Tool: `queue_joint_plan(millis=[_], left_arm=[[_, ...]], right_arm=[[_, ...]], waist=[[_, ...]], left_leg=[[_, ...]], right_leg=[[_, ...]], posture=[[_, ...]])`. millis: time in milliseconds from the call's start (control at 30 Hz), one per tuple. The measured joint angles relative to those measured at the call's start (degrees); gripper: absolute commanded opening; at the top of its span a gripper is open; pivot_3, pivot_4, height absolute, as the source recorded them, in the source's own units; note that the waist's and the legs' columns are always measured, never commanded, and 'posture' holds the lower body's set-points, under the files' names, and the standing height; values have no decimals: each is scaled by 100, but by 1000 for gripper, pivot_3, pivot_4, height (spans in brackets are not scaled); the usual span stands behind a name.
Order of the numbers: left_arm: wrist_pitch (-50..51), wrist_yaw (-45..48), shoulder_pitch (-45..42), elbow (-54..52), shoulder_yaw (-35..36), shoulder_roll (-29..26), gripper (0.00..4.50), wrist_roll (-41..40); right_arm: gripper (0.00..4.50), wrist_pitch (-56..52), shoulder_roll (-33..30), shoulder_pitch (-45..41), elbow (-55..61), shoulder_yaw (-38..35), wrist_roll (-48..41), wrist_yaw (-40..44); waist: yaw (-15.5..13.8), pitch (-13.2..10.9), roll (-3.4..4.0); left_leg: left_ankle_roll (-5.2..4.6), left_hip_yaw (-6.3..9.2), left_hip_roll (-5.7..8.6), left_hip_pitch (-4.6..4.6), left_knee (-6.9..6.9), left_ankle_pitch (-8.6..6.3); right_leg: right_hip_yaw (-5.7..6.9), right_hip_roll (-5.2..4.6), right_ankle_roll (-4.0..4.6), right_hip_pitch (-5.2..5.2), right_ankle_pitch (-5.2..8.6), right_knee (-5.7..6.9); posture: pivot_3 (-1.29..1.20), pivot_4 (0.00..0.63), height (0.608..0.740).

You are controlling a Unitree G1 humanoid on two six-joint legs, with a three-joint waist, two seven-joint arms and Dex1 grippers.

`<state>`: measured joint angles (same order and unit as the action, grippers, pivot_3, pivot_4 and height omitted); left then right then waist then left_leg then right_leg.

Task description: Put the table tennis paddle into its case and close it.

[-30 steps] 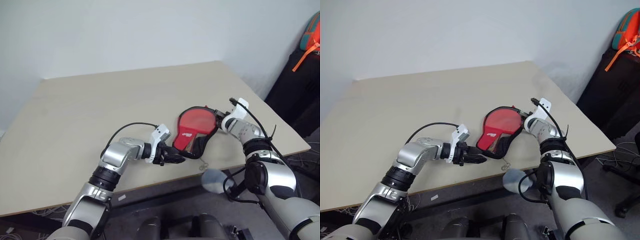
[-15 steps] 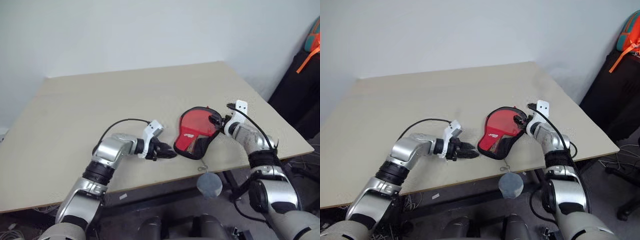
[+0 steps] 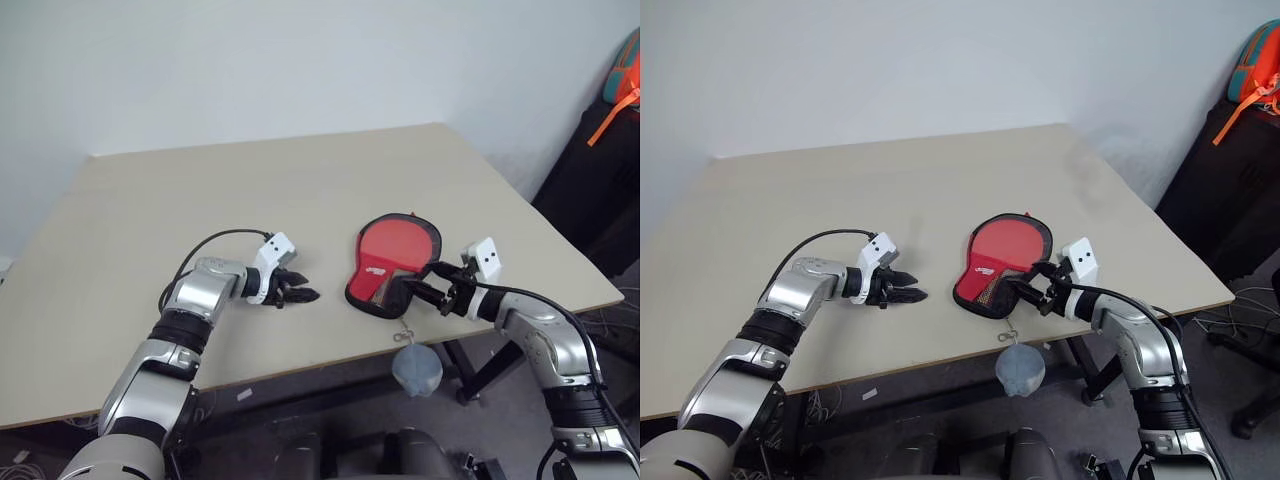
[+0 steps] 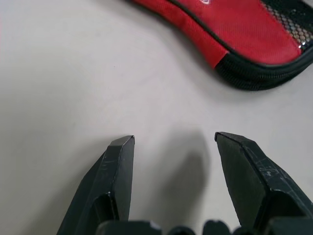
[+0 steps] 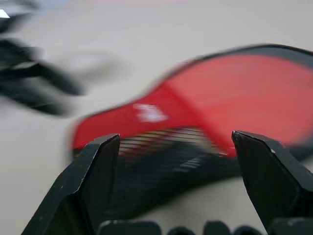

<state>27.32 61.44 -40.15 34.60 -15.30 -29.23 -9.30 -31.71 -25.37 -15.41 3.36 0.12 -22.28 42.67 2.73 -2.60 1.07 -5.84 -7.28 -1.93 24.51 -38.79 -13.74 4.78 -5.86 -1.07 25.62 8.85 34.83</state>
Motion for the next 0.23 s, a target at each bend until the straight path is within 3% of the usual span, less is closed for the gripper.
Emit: queue_joint_plan(millis=[233], left_arm=[[9, 30, 87, -134, 62, -5, 2771, 59]], right_arm=[[3963, -239, 4, 31, 9, 137, 45, -178]], waist=[[-27, 1, -13]], left_leg=[[-3, 0, 3, 4, -2, -3]], right_leg=[[0, -8, 2, 4, 0, -1]], posture=[[0, 0, 740]])
